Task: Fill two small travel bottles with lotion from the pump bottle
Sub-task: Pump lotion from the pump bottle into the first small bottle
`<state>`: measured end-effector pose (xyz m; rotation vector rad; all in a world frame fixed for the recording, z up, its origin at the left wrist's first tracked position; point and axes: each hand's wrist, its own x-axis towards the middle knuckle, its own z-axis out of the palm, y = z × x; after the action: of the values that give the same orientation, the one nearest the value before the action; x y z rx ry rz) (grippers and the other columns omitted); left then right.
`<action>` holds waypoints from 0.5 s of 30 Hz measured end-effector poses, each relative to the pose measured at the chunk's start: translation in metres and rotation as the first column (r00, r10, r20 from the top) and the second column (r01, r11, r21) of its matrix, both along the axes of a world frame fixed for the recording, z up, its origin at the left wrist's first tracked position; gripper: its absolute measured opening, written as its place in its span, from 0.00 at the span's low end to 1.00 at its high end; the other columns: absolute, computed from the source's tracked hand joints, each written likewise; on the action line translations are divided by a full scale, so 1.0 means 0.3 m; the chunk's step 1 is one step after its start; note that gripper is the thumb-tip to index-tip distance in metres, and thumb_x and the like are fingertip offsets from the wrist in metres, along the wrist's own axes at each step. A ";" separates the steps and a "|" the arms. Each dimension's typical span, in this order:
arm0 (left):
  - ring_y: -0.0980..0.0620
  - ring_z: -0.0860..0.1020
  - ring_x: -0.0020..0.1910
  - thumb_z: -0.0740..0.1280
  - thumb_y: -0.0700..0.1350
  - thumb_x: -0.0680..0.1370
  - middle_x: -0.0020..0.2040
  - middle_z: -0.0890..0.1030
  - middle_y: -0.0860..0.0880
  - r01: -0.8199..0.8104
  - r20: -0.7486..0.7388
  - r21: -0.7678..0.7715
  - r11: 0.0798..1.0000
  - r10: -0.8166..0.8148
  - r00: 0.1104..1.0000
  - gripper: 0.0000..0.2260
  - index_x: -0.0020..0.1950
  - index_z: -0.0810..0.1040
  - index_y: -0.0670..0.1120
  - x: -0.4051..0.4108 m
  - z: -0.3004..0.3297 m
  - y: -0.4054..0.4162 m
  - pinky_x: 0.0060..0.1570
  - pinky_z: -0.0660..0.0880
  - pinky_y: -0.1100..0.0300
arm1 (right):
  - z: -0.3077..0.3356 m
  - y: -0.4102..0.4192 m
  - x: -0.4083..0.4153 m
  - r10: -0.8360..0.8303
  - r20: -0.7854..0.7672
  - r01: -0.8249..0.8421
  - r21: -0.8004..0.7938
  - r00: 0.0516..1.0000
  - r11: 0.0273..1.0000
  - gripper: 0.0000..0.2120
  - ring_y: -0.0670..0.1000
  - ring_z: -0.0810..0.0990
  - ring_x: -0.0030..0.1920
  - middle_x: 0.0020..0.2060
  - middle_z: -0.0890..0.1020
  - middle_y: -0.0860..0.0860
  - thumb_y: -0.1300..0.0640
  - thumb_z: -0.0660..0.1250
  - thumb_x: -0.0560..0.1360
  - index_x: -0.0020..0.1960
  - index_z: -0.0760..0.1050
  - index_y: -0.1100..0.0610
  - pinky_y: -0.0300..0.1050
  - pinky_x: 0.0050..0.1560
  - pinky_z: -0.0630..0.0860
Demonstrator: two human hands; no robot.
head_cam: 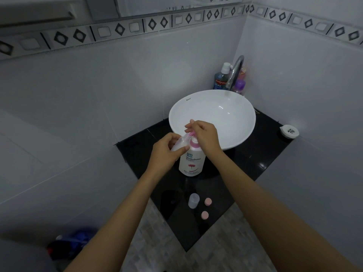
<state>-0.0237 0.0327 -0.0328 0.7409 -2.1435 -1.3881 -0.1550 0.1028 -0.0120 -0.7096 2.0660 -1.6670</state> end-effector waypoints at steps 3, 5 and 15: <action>0.61 0.78 0.45 0.74 0.50 0.71 0.45 0.80 0.58 -0.002 -0.006 -0.002 1.000 0.002 1.000 0.12 0.52 0.77 0.53 0.002 -0.010 0.005 0.41 0.72 0.69 | 0.000 0.002 0.004 -0.001 0.005 0.001 -0.001 1.000 1.000 0.16 0.50 0.81 0.44 0.42 0.85 0.59 0.53 0.61 0.79 0.47 0.82 0.63 0.38 0.48 0.74; 0.61 0.78 0.45 0.74 0.50 0.71 0.45 0.79 0.59 -0.005 -0.004 -0.005 1.000 0.005 1.000 0.12 0.52 0.77 0.52 0.000 -0.012 0.006 0.41 0.71 0.70 | 0.001 0.003 0.003 0.000 -0.004 0.000 0.004 1.000 1.000 0.16 0.50 0.81 0.44 0.42 0.85 0.59 0.53 0.61 0.79 0.47 0.82 0.63 0.38 0.48 0.74; 0.61 0.78 0.45 0.73 0.51 0.72 0.45 0.78 0.61 -0.018 0.002 -0.003 1.000 0.018 1.000 0.11 0.51 0.75 0.55 -0.008 -0.015 0.004 0.39 0.71 0.71 | 0.010 0.008 0.008 0.017 -0.001 -0.017 0.009 1.000 1.000 0.16 0.53 0.81 0.45 0.41 0.85 0.58 0.54 0.60 0.79 0.47 0.81 0.64 0.42 0.50 0.74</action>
<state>-0.0262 0.0339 -0.0372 0.7592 -2.1348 -1.3747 -0.1525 0.1052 -0.0091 -0.7229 2.0609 -1.6479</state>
